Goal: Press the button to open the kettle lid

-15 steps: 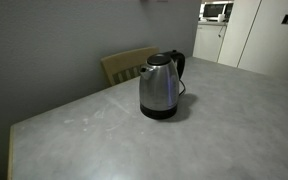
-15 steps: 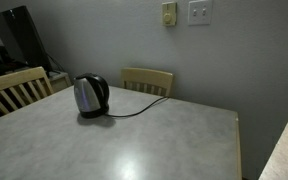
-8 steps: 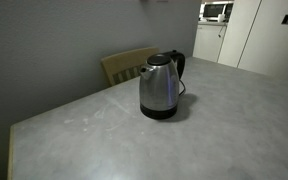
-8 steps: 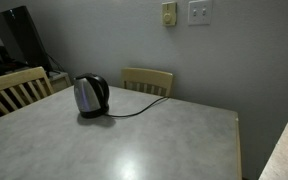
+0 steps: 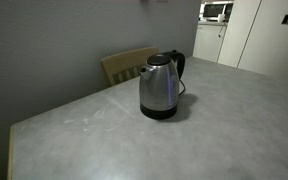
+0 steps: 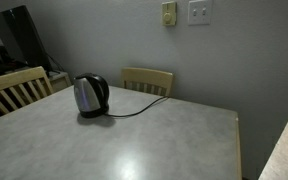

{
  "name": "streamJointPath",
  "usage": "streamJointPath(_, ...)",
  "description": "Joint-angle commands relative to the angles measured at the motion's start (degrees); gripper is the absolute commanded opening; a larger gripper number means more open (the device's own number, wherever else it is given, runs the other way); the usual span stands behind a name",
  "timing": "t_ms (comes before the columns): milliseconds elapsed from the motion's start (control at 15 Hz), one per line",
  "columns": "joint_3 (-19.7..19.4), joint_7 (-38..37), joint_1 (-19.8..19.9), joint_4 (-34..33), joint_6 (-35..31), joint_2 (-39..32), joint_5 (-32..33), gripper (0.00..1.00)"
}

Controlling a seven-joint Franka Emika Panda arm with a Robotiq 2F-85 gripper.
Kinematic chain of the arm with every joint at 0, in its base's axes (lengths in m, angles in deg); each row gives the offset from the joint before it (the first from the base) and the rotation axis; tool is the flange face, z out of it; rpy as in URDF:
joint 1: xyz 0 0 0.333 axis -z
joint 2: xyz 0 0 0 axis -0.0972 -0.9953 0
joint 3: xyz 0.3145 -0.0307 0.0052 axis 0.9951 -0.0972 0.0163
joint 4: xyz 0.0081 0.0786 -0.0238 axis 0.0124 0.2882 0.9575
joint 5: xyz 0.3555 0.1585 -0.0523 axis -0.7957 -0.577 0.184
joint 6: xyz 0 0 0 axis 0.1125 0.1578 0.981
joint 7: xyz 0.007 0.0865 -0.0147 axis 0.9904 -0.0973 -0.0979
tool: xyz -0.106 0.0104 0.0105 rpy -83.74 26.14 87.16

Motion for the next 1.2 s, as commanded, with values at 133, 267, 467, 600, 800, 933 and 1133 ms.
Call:
streamJointPath(133, 6.3, 0.2, -2.5, -15.6, 4.8, -17.4, -0.5, 1.0)
streamJointPath(267, 9.2, -0.3, -2.7, -20.3, 8.2, -23.3, -0.3, 1.0)
streamJointPath(467, 13.3, -0.4, -2.3, -25.7, 11.8, -31.8, 0.5, 1.0)
streamJointPath(600, 15.5, -0.5, -1.8, -29.0, 12.5, -36.8, 1.1, 1.0)
streamJointPath(800, 17.2, 1.8, -0.8, -32.9, 9.6, -42.7, -0.8, 1.0)
streamJointPath(933, 18.3, 2.3, -0.1, -34.7, 6.4, -45.2, -1.9, 1.0)
streamJointPath(1133, 19.1, 3.2, 1.8, -36.9, 2.3, -48.0, -5.5, 1.0)
